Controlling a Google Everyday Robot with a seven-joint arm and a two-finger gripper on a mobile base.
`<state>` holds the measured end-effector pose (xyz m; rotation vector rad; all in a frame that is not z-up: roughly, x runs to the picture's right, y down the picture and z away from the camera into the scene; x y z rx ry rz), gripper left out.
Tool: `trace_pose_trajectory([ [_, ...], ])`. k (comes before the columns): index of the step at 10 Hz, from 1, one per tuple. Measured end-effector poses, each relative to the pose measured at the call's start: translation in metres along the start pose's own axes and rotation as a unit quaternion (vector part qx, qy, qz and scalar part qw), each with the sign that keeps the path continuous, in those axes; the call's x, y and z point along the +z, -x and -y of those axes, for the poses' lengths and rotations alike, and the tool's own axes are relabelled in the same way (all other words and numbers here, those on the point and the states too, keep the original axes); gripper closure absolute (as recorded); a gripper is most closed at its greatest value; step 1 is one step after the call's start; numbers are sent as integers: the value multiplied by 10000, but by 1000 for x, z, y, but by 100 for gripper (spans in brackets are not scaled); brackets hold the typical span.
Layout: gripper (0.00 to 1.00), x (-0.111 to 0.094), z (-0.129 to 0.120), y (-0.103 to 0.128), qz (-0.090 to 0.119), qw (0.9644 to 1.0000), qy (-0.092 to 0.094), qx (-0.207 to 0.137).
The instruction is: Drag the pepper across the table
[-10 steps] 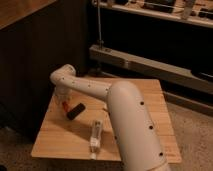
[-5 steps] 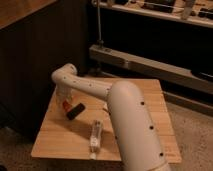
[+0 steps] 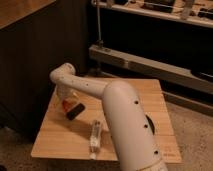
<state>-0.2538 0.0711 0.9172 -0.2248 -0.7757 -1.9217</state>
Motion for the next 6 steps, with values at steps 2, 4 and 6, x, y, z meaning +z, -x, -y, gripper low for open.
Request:
trace_pose_trajectory([
  [2,33,4,-2,0,74,10000,5,-5],
  [4,41,10,0,-1,152,9999,12,-37],
  [6,41,13,4,-2,197,9998,20,-72],
])
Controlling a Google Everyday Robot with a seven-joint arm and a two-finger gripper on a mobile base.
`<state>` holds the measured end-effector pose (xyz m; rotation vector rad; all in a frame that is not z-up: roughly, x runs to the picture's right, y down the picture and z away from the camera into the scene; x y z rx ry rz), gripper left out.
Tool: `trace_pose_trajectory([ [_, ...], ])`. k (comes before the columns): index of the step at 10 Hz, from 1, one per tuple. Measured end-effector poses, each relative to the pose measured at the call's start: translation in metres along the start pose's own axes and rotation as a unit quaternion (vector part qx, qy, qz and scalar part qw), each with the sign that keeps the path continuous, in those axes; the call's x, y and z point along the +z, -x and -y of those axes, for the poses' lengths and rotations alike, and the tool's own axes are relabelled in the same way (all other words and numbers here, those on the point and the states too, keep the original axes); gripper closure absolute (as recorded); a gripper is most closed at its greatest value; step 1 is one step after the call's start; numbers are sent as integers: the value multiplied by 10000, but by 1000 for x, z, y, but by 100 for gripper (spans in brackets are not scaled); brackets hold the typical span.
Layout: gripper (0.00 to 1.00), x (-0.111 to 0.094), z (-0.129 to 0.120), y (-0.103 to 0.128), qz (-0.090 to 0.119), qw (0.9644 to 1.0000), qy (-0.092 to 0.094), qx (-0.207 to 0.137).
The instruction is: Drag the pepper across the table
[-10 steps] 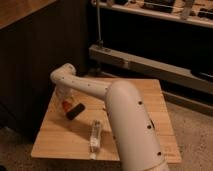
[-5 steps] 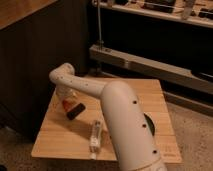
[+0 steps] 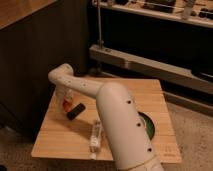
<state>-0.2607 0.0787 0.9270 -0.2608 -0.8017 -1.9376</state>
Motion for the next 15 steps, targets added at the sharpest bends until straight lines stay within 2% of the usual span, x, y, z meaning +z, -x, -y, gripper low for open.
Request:
trace_pose_trajectory([
  [2,43,1,0,0,56,10000,5,-11],
  [4,60,3,2,0,92,10000,-12,-35],
  [5,62,4,2,1,115,9999,-25,-39],
  [11,62,10,8,1,253,9995,-102,-157],
  [15,62,21,29,2,453,9974,-206,-512],
])
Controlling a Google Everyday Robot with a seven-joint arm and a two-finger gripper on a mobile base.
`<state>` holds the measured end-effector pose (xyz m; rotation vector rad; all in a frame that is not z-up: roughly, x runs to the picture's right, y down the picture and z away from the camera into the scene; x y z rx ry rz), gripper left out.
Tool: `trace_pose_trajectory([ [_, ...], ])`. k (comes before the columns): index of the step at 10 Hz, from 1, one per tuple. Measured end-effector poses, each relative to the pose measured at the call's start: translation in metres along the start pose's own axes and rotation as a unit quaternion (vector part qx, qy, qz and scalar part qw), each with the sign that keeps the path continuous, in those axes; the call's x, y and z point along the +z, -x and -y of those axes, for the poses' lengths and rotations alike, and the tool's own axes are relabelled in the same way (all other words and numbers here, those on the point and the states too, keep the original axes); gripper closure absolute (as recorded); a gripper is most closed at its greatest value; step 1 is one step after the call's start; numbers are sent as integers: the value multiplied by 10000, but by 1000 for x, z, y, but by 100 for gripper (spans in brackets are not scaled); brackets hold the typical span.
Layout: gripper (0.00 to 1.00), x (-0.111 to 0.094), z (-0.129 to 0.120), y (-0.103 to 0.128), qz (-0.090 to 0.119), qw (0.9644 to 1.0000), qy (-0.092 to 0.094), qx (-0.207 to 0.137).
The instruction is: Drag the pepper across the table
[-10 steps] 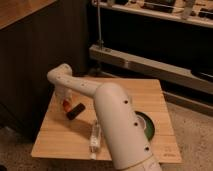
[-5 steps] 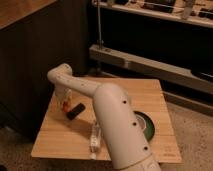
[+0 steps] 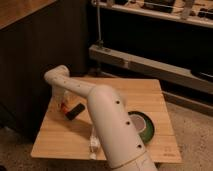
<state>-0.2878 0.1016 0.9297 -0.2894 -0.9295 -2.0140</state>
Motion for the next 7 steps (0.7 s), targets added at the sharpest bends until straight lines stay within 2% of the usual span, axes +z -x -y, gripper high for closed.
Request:
trace_pose_trajectory([
  [2,62,-2,17,-1,64,9996,31,-263],
  [7,62,-2,31,2,235,9982,163,-527],
])
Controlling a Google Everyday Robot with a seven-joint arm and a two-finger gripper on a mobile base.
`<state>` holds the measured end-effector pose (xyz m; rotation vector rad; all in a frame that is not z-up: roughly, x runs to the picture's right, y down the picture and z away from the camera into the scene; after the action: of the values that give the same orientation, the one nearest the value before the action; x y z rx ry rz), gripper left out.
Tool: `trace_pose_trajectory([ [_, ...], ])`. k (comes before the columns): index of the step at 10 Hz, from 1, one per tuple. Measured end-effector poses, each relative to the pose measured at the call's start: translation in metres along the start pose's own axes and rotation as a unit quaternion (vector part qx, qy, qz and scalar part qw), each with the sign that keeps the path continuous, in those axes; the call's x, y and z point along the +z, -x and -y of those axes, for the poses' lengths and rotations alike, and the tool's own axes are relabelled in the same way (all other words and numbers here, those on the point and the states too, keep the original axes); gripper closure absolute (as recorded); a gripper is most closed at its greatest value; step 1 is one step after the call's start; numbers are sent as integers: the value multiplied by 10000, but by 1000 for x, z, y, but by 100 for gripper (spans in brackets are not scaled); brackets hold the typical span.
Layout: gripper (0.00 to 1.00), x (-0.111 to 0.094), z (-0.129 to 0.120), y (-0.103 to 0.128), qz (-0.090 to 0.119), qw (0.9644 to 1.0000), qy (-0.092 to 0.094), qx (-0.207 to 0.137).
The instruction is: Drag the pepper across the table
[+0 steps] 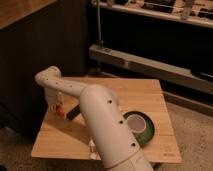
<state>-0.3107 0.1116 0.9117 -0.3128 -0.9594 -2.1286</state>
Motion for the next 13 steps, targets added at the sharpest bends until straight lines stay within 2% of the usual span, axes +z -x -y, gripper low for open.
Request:
trace_pose_trajectory([
  [2,62,4,3,3,56,9999,-31,-86],
  [9,62,11,20,13,-6,9988,-295,-388],
  [13,62,14,31,23,56,9979,-296,-573],
])
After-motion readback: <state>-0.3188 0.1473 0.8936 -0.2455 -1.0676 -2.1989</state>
